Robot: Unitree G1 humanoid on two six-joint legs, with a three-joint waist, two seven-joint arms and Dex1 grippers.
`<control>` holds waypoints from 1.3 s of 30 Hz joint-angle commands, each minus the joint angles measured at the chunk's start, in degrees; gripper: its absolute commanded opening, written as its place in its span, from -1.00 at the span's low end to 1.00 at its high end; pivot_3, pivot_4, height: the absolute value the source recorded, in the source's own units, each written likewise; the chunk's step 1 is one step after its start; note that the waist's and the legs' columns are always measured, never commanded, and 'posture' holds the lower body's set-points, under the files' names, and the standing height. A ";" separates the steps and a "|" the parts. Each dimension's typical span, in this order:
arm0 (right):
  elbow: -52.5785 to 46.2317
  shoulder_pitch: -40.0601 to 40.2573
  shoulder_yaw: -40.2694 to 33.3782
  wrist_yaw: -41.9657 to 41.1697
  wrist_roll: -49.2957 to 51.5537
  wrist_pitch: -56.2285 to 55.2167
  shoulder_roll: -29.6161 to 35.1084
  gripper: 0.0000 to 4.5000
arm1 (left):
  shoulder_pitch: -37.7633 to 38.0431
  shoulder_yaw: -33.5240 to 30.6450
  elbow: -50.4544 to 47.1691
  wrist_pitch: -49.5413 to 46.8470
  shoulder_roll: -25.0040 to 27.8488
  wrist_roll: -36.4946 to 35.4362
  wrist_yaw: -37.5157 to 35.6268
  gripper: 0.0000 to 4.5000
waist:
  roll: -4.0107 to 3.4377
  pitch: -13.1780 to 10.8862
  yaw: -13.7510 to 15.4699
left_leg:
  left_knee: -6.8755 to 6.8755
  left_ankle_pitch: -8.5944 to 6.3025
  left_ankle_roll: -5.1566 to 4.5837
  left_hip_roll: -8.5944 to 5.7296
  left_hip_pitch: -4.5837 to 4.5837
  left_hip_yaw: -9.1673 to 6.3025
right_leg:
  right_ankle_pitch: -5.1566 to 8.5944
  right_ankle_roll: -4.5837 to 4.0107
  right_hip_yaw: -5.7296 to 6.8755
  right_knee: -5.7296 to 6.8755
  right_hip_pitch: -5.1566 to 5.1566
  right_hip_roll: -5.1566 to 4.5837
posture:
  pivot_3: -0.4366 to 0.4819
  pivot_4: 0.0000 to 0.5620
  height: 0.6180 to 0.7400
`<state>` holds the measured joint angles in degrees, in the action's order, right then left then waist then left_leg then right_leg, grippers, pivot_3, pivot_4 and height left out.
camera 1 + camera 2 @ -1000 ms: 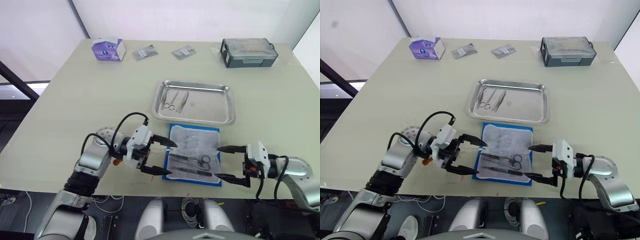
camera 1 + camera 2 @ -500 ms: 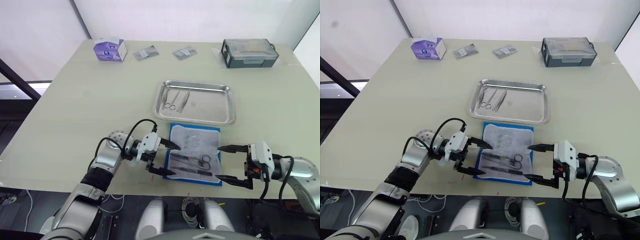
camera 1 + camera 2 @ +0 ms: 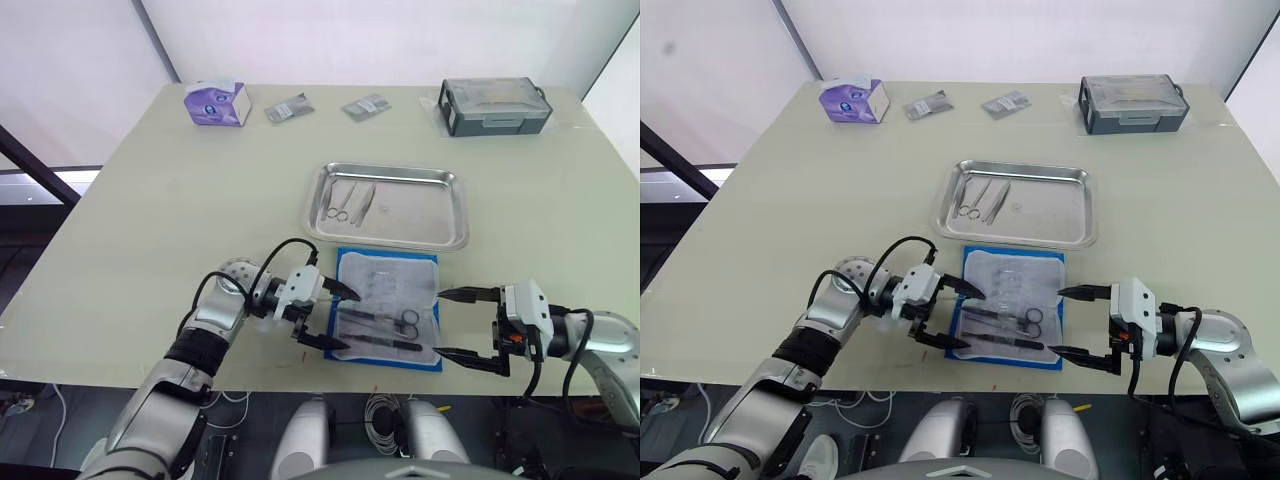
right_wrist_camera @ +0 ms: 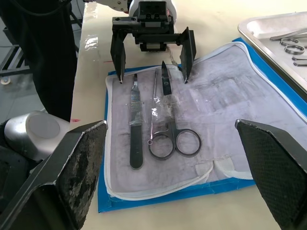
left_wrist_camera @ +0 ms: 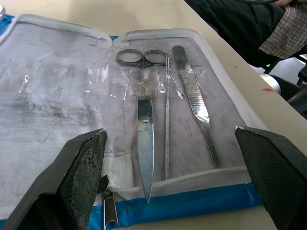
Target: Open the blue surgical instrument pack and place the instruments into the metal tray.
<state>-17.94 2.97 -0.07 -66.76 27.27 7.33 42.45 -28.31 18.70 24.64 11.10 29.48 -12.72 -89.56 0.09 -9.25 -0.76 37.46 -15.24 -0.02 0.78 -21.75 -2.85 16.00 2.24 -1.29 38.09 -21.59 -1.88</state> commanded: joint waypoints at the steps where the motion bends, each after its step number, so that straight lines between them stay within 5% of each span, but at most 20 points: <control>1: -2.37 -2.29 -1.29 2.43 0.40 0.33 -0.75 1.00 | 2.19 4.61 2.52 -3.67 0.95 5.41 -0.81 0.99 | -0.03 0.06 0.01 | 0.00 0.00 0.00 0.00 0.00 0.00 | 0.00 0.00 0.00 0.00 0.00 0.00 | -0.05 -0.47 1.00; 25: -13.78 -15.68 16.26 16.40 -16.30 27.23 0.64 1.00 | 3.41 7.08 2.14 -6.61 0.50 7.05 -0.31 0.99 | -0.23 0.94 0.01 | 0.00 0.00 0.00 -0.04 0.01 -0.03 | 0.01 0.01 0.01 -0.04 0.02 -0.01 | -0.05 -0.47 1.00; 39: -11.90 -22.44 24.80 20.02 -21.60 39.93 -1.51 1.00 | 3.09 7.09 0.89 -8.79 0.12 6.86 -0.08 0.99 | -0.12 1.17 0.05 | 0.00 0.00 -0.01 -0.08 0.00 -0.10 | 0.02 0.01 0.03 -0.07 0.02 -0.05 | -0.05 -0.47 1.00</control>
<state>-29.44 -19.15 24.22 -47.17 6.30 46.48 41.23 -28.65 20.39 22.69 5.32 29.55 -10.81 -88.64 -0.03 -8.08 -0.71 37.46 -15.25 -0.02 0.70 -21.76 -2.95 16.02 2.25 -1.25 38.02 -21.57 -1.92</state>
